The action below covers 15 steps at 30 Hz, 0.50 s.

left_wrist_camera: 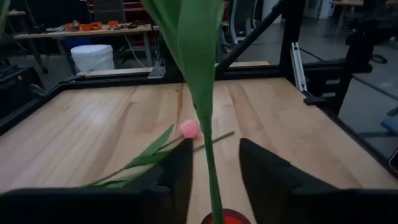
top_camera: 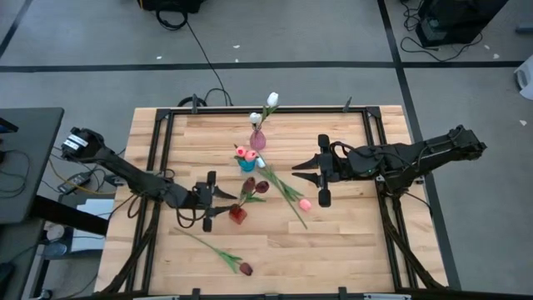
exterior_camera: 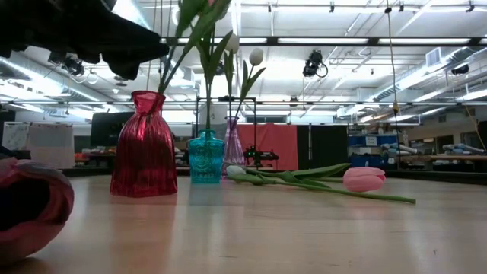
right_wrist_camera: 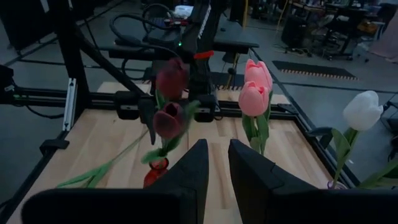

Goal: Sort flowers into vase by color
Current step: Put the red flower into the red vase

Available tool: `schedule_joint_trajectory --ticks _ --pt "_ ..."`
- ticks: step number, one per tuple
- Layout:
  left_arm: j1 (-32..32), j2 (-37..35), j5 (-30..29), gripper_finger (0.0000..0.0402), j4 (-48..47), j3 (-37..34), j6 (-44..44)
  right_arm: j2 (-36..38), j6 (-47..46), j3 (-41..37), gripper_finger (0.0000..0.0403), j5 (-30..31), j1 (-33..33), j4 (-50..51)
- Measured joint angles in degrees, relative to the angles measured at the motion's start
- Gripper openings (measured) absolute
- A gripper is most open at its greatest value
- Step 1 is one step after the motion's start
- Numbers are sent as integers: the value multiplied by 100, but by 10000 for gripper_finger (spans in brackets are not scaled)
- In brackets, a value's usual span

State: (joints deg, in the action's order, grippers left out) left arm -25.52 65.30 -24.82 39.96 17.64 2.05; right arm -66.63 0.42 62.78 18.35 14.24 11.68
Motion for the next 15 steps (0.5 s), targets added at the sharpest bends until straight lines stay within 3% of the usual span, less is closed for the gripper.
schedule_joint_trajectory --ticks 4,6,11,15 --pt "-15 -340 87 177 -690 1 128 5 15 0 76 2 0 117" --pt "-13 -589 418 187 -1189 1 432 30 18 0 76 3 0 211" --pt "-75 -1080 1556 192 -2489 20 1598 87 34 2 76 174 -19 340" --pt "-412 -946 1696 192 -2782 22 2338 87 78 2 76 508 -45 470"
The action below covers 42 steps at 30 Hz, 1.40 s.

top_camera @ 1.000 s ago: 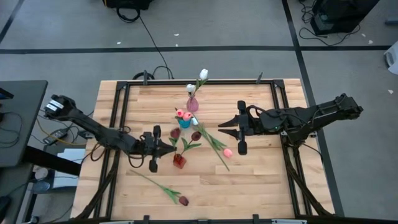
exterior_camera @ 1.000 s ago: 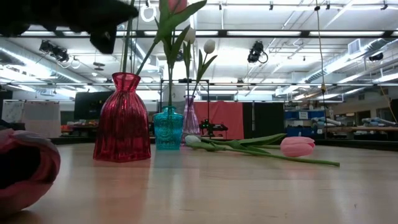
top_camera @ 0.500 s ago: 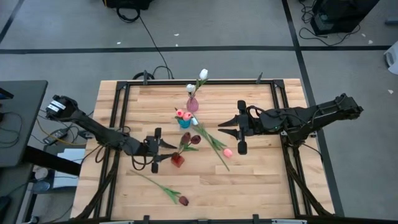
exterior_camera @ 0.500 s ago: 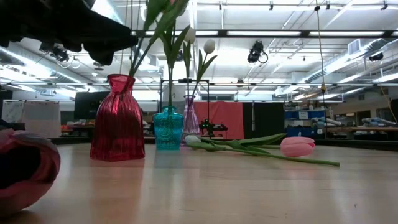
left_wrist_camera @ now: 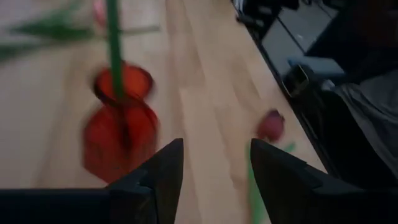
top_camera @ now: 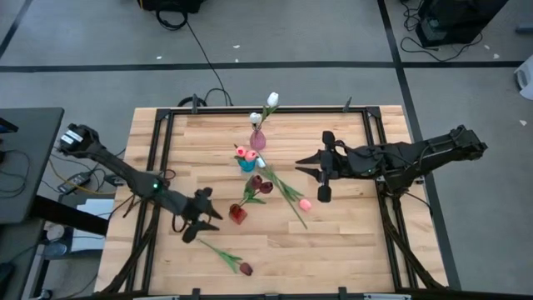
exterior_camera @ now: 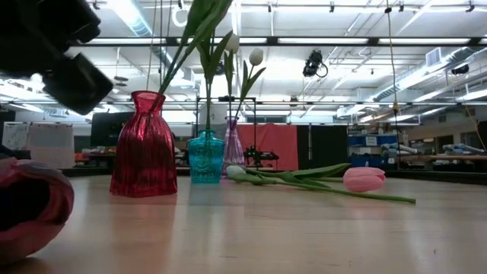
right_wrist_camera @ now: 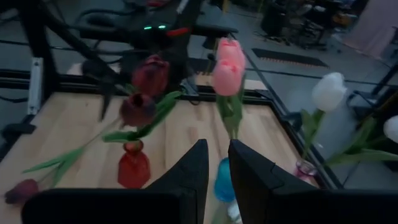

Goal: Sort flowers into vase by color
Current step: Put the red flower into the red vase

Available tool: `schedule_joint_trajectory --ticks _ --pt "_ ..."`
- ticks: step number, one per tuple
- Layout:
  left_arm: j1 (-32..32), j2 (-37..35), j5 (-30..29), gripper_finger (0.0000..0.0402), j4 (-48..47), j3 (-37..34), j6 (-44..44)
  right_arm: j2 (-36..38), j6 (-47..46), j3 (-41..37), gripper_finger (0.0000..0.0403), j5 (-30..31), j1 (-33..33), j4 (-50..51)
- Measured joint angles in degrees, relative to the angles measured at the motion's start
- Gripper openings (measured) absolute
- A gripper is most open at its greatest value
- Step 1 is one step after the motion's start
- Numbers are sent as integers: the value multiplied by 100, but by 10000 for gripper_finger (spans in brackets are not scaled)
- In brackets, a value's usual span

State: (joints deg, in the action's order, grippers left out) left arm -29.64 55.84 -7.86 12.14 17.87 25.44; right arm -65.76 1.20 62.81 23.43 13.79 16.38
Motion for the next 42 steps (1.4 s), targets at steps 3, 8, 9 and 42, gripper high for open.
schedule_joint_trajectory --ticks 3,8,9,42 --pt "-271 433 -6 192 -3 74 387 -14 -45 0 76 61 -20 15" --pt "-625 1383 -37 192 -67 550 633 -16 -57 0 76 74 -53 15" --pt "-688 1562 -37 192 -117 684 633 -17 -57 0 76 74 -53 16" --pt "-1294 4533 6 140 -4246 3839 781 -43 2 0 76 246 -285 333"
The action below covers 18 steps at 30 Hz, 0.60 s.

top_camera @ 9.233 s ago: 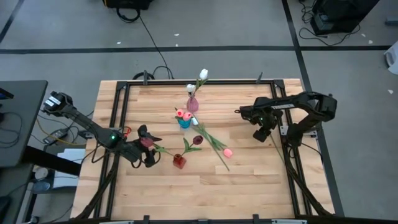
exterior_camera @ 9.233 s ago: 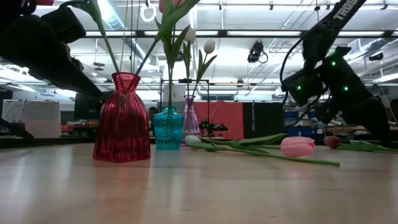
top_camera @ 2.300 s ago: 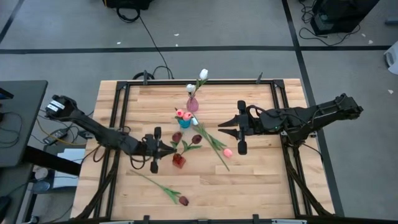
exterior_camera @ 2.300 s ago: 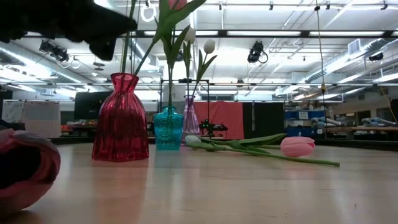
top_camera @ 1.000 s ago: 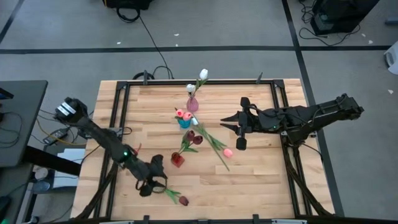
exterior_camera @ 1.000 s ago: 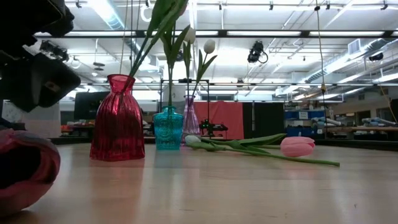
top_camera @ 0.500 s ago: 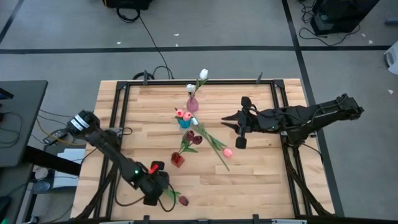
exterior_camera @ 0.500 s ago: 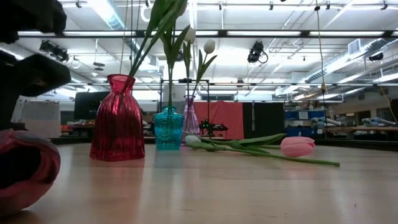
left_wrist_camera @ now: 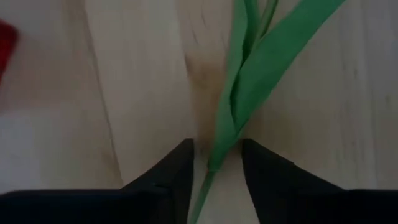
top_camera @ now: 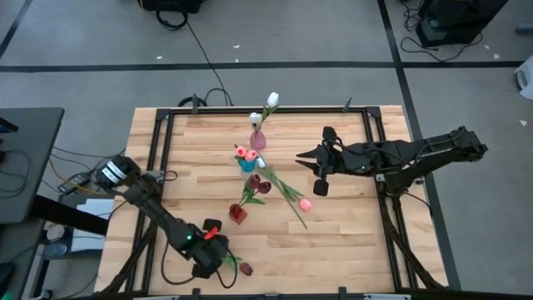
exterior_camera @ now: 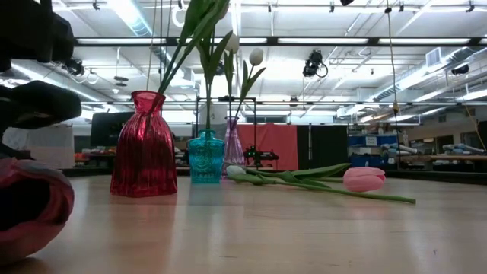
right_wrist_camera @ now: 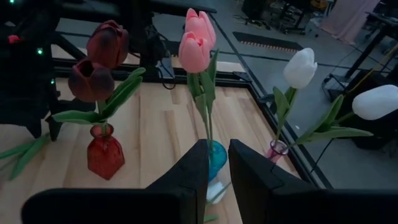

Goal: Sort flowers into vase by color
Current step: Put the red flower into the red vase

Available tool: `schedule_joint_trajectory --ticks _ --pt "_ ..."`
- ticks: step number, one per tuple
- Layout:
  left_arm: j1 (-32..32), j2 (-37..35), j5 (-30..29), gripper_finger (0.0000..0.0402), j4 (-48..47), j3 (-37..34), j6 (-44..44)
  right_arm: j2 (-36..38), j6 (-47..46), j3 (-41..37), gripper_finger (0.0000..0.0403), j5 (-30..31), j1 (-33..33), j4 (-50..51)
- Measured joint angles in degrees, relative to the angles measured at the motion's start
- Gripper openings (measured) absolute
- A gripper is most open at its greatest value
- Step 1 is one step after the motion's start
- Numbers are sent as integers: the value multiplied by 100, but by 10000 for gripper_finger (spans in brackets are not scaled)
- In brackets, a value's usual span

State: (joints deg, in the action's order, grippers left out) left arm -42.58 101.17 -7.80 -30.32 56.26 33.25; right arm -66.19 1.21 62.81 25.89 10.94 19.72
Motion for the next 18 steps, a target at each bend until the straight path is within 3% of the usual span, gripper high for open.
schedule_joint_trajectory --ticks 7,12,18 --pt "17 58 24 19 -722 431 -416 -24 0 2 76 0 -51 -48" --pt "15 -177 -226 12 -908 597 -466 -22 -28 2 76 -34 -59 -39" --pt "-9 -1181 -1219 6 -284 202 -815 -22 -168 -9 76 -286 -57 47"
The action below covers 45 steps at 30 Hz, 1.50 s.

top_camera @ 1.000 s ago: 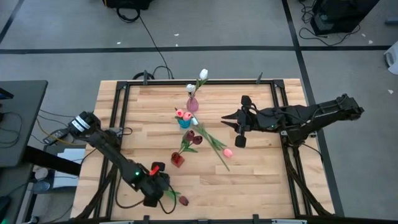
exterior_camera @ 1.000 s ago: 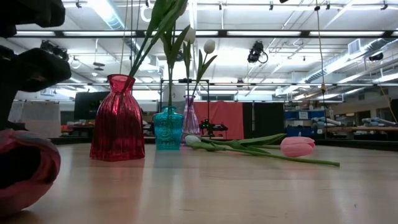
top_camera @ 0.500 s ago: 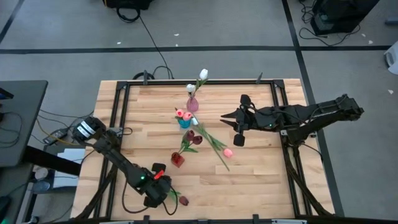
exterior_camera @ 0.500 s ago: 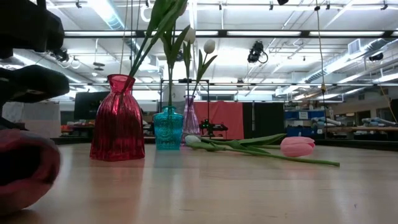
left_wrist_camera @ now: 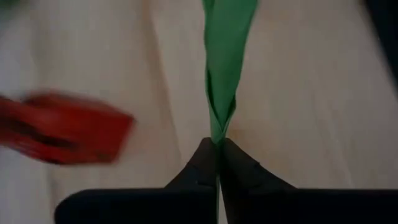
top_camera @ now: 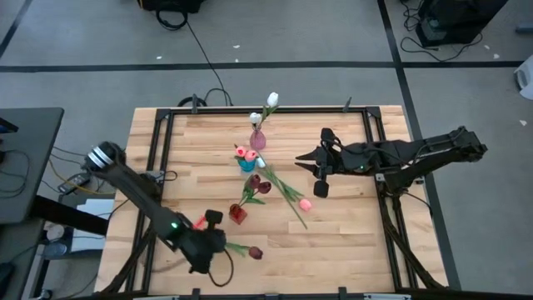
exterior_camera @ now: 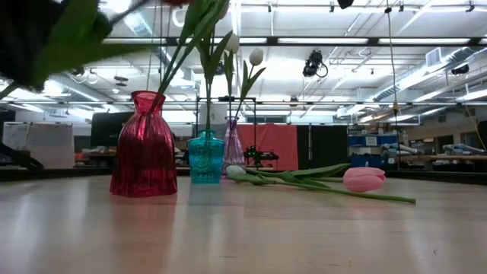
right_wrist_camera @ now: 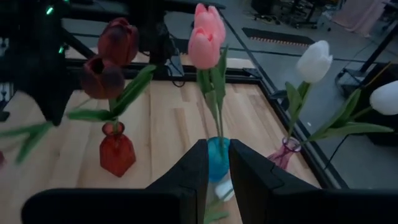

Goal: Sort flowers into vase by color
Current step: Put the red flower into the red vase

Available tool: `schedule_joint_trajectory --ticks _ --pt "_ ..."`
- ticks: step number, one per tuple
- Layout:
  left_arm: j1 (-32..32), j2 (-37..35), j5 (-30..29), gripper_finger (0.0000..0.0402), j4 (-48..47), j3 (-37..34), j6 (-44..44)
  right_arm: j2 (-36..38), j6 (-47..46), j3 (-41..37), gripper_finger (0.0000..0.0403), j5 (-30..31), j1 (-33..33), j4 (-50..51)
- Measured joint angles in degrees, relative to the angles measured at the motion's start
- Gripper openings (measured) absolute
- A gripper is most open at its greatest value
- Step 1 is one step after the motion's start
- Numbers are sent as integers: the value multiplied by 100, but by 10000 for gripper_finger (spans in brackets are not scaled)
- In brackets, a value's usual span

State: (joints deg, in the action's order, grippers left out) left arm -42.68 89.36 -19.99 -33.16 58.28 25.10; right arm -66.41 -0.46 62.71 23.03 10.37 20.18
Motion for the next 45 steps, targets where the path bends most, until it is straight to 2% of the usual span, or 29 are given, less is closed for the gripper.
schedule_joint_trajectory --ticks 7,12,15,18,22,26,31,35,45 --pt "0 -1763 -1445 6 1582 -1212 -670 4 13 -274 76 228 -42 -128" --pt "2 -2768 -2292 11 3814 -2116 -1817 4 2 -355 76 244 -108 -185" --pt "6 -3021 -2399 12 5586 -2678 -2758 4 2 -379 76 240 -109 -220" --pt "57 -2987 -2405 13 7246 -3189 -3452 4 -1 -380 76 114 -109 -261" --pt "151 -2870 -2412 13 8588 -3580 -3957 4 17 -380 76 -111 -109 -253" --pt "220 -2811 -2337 14 9136 -3659 -4281 4 66 -380 76 -168 -120 -250" --pt "351 -2807 -2227 14 9208 -3659 -4476 4 109 -380 76 -169 -191 -278" --pt "629 -2606 -1942 14 9256 -3659 -4173 4 109 -380 76 -219 -227 -426" --pt "706 -2028 -1912 14 9186 -3659 -3906 4 158 -380 76 -366 -230 -361"
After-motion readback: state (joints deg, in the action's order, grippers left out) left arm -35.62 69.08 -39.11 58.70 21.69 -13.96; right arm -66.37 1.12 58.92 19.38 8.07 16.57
